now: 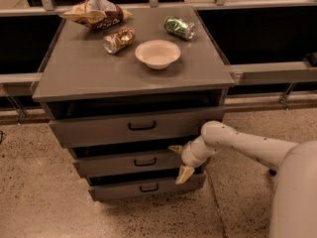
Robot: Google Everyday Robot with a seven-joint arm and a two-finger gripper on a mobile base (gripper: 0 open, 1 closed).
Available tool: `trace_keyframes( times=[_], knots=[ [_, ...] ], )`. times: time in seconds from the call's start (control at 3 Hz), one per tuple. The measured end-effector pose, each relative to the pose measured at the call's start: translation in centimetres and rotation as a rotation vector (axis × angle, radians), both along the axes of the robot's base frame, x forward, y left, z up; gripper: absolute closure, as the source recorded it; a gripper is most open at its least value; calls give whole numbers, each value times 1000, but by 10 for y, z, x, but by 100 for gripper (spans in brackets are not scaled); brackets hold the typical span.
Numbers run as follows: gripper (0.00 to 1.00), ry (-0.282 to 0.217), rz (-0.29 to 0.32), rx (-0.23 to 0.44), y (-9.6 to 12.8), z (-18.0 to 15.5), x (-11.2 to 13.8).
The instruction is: Open middle drawer
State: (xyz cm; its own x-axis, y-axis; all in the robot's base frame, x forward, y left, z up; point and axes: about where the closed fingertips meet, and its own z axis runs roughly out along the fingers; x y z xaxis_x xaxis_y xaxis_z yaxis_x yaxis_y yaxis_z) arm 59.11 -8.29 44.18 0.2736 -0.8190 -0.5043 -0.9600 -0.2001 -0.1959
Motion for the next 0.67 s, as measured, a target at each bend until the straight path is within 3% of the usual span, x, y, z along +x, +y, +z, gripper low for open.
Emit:
trace_keyframes(
  times=[0.33,0.67],
  knots=[
    [47,18,15,-4,3,-3,-1],
    [49,20,16,-2,4,2,0]
  ],
)
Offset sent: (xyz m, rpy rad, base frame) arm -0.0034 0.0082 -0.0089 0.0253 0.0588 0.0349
